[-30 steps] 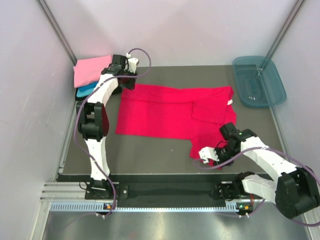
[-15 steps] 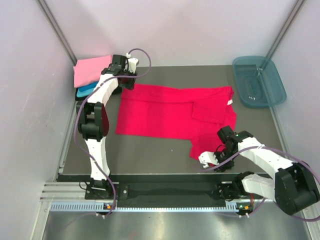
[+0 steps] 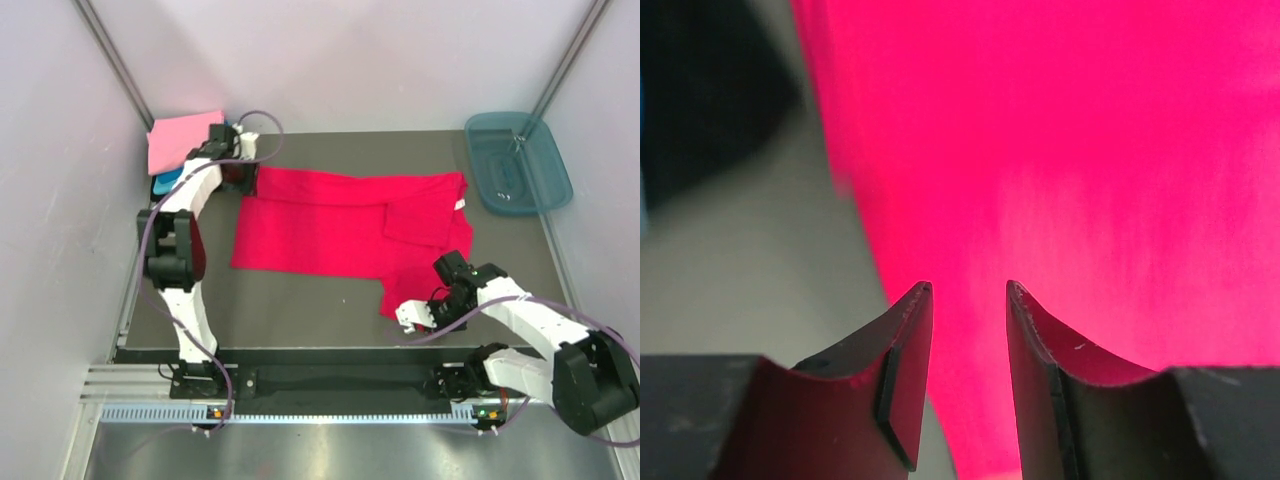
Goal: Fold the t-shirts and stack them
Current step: Fold the tshirt
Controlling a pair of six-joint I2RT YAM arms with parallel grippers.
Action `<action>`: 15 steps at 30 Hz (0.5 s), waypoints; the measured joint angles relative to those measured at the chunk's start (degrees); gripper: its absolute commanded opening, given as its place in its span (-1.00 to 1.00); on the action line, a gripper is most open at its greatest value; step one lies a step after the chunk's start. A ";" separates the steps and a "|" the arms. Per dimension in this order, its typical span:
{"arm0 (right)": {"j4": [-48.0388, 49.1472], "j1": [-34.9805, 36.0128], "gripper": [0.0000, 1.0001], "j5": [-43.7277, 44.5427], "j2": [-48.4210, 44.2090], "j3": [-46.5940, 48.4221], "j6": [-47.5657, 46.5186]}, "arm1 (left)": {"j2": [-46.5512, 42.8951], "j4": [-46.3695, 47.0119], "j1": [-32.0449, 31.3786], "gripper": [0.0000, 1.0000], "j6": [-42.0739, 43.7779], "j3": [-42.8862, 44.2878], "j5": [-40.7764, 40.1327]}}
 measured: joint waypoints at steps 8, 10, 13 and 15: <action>1.16 0.20 -1.00 2.69 -3.43 -1.55 4.68 | -12.20 -4.02 8.79 -0.17 -8.61 -16.02 6.51; 1.64 0.20 -1.00 2.97 -2.56 -1.51 5.86 | -12.46 -4.22 8.61 -0.17 -9.75 -17.90 7.80; 1.70 0.22 -1.00 3.17 -1.25 -0.81 7.30 | -11.39 -6.10 8.35 -0.17 -10.16 -19.04 9.05; 1.73 0.24 -1.00 3.28 -0.81 -0.57 7.96 | -10.32 -7.87 8.50 -0.17 -10.12 -19.04 9.18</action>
